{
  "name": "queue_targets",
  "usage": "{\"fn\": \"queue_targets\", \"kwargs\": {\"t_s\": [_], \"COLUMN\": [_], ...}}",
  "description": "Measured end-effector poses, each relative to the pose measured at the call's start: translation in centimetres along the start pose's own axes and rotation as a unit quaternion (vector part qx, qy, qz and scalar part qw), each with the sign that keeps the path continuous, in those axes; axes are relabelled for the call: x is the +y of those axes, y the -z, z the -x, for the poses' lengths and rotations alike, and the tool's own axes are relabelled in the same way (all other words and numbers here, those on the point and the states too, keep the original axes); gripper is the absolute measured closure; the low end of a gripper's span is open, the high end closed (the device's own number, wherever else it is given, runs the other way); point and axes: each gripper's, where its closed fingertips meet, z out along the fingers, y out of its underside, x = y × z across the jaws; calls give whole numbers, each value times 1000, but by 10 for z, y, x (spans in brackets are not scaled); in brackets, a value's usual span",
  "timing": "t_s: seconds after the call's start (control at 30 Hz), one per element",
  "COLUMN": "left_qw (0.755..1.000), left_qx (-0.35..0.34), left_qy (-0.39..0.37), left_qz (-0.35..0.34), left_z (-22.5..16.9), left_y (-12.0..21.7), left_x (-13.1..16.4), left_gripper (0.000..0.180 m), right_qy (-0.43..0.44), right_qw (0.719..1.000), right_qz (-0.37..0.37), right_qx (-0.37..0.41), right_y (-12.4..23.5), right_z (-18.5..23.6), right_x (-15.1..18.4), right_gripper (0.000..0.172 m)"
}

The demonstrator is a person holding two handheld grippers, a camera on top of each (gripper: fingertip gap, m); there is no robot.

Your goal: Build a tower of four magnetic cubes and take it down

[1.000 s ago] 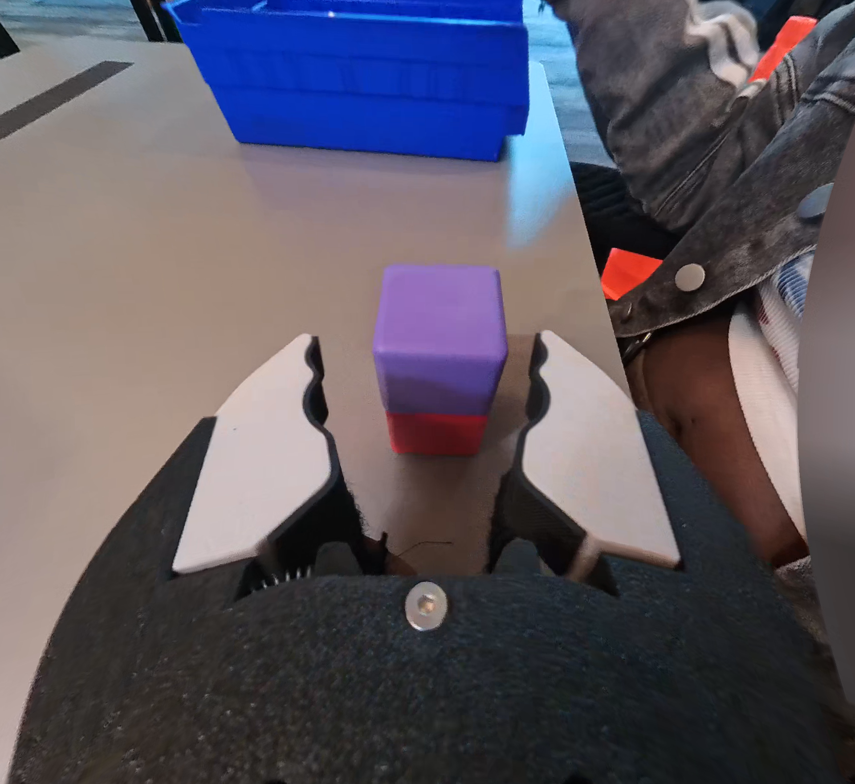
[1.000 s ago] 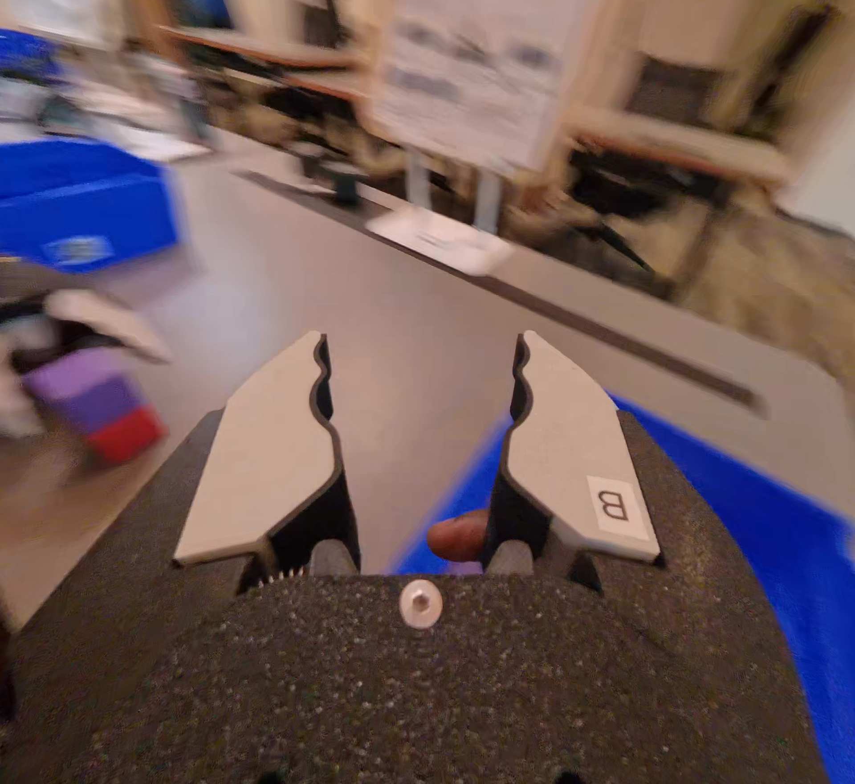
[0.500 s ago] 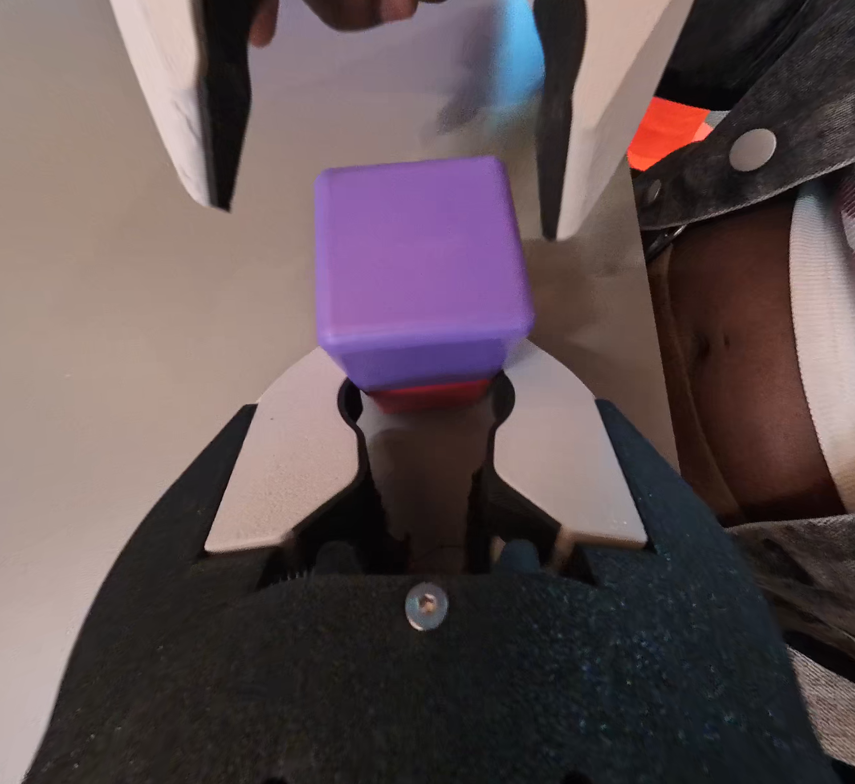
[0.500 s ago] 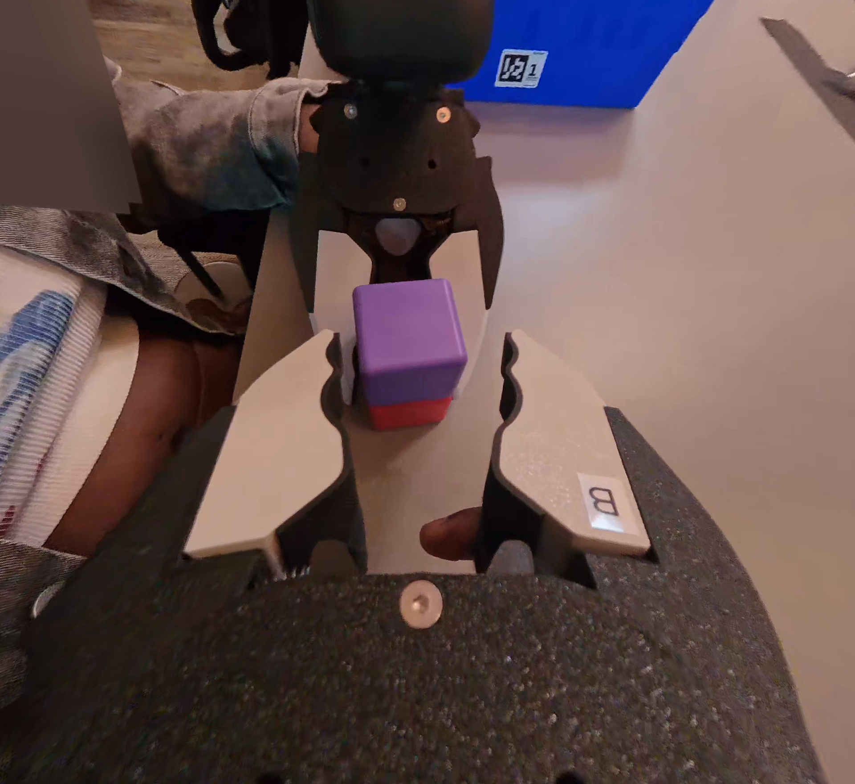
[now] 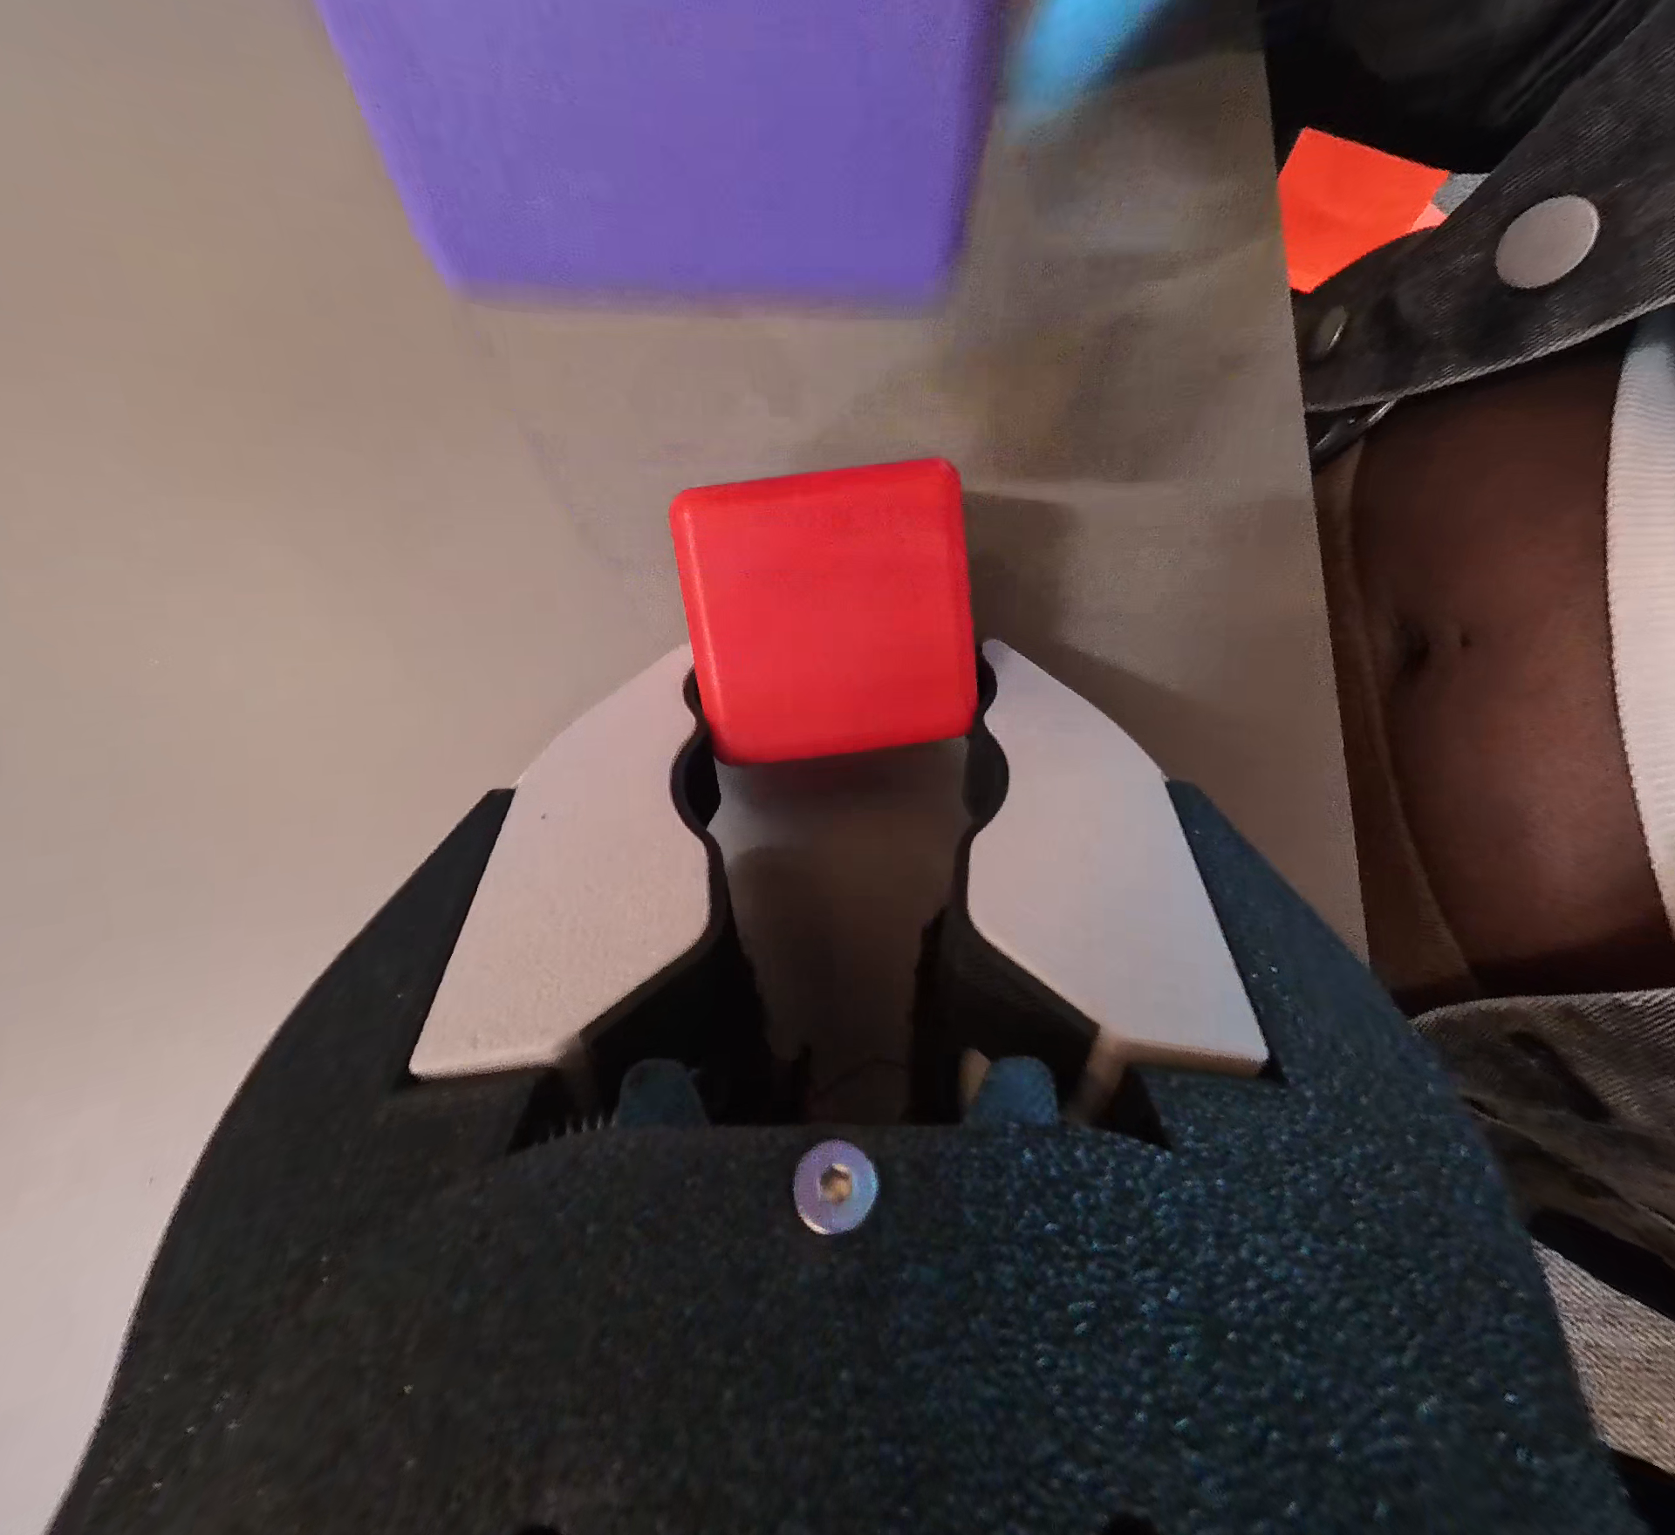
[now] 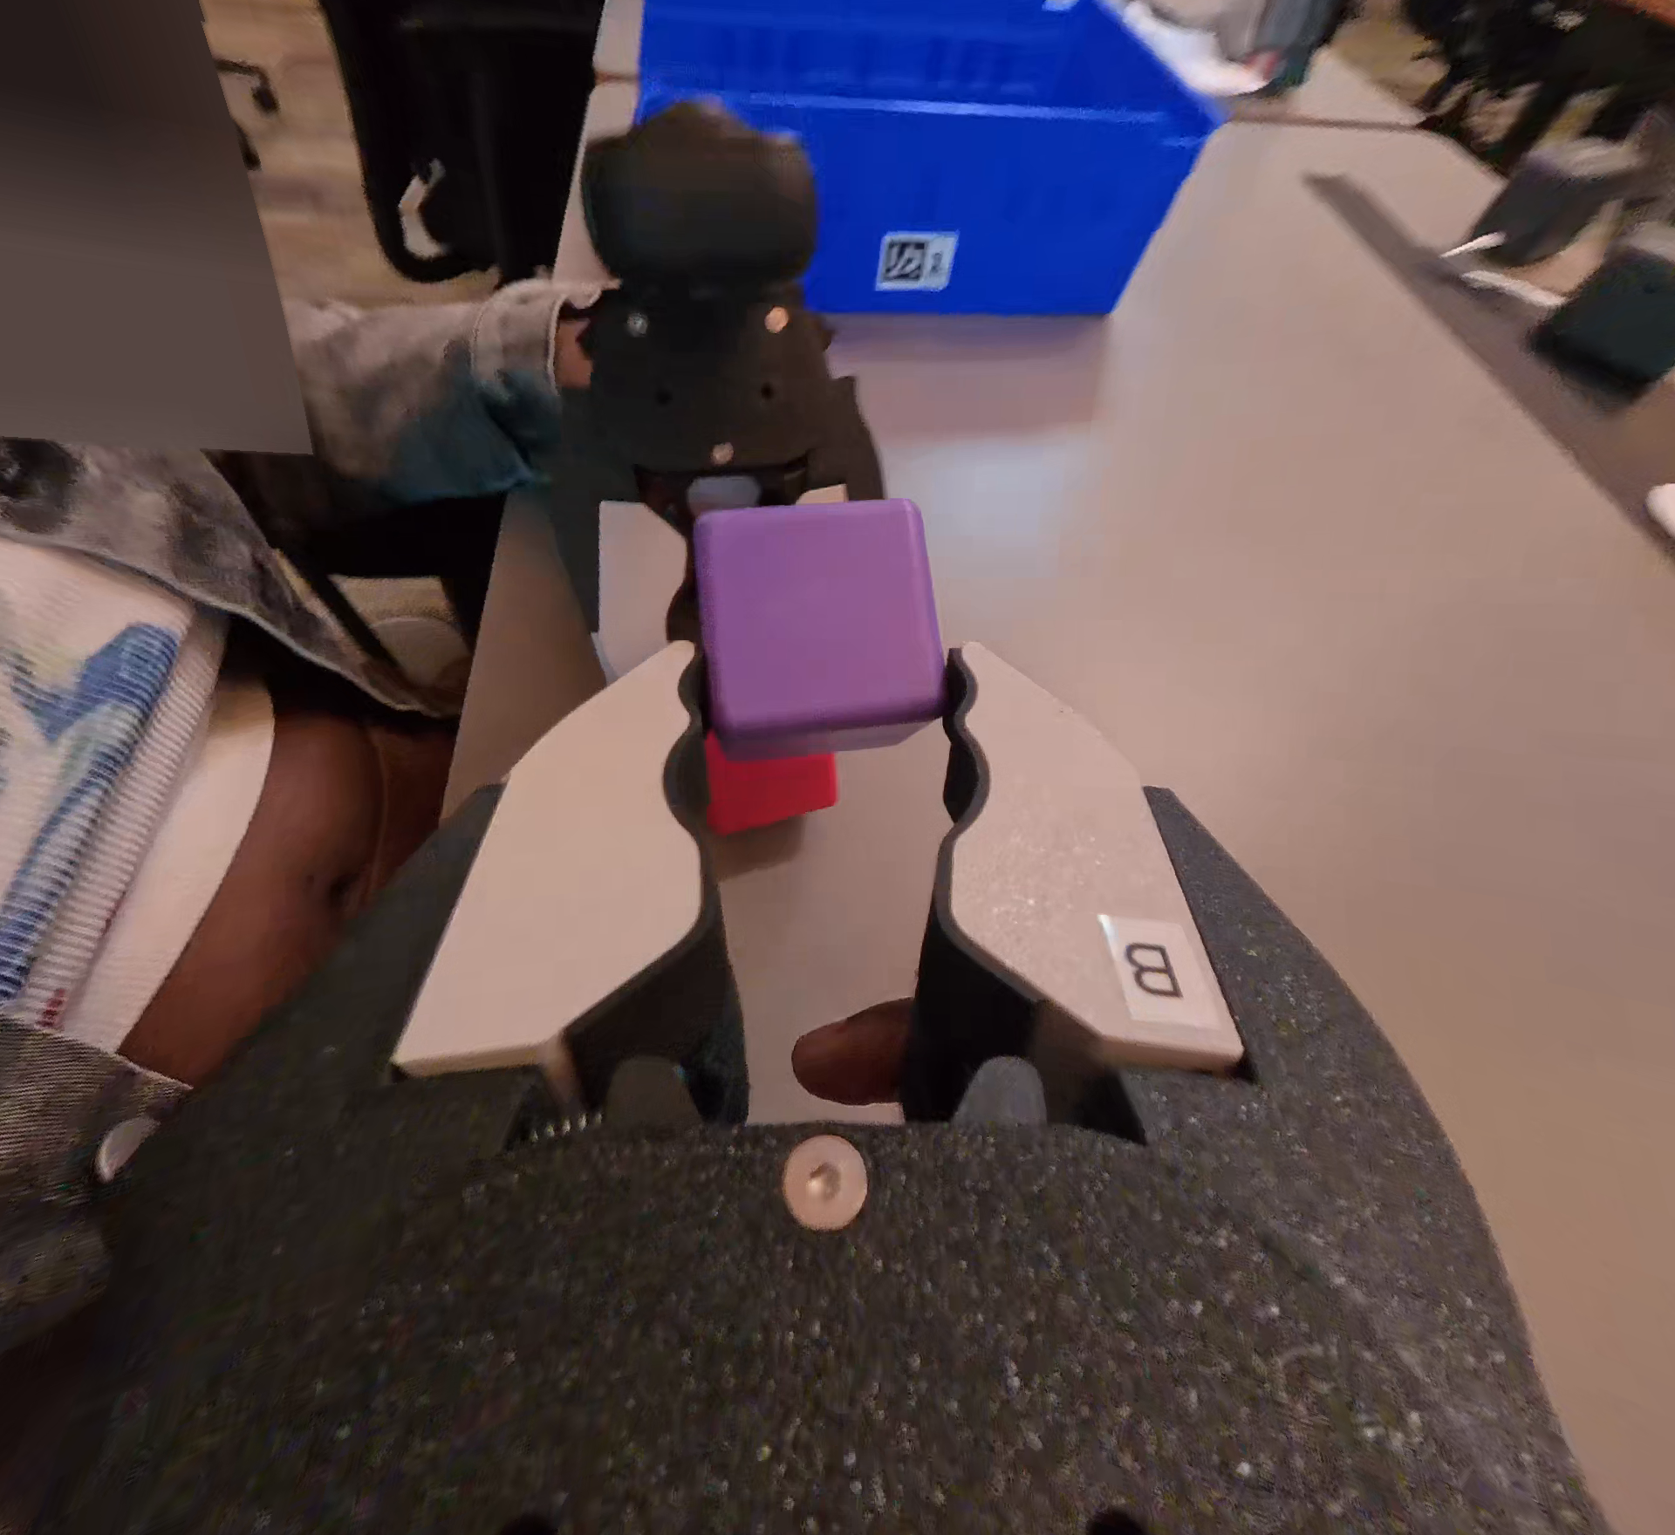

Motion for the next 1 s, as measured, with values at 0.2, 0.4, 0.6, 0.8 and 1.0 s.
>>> {"fn": "queue_targets", "kwargs": {"t_s": [0.2, 0.4, 0.6, 0.8, 1.0], "left_qw": [1000, 1000, 1000, 1000, 1000], "left_qx": [-3, -5, -4, -3, 0], "left_qy": [-7, -11, -15, -16, -17], "left_qz": [-5, -18, -21, -23, -23], "left_z": [0, 0, 0, -1, -1], "left_y": [1, 2, 2, 2, 2], "left_x": [-2, -5, -7, -8, -7], "left_gripper": [128, 128, 128, 129, 129], "right_qy": [4, -56, -193, -273, -275], "right_qw": [993, 924, 853, 844, 852], "right_qz": [-26, 39, 157, 267, 290], "right_qx": [117, 375, 460, 376, 339], "right_y": [72, 199, 264, 253, 240], "right_z": [-24, -70, -91, -89, -91], "right_x": [-23, 3, 93, 177, 201], "right_gripper": [122, 122, 122, 122, 122]}}
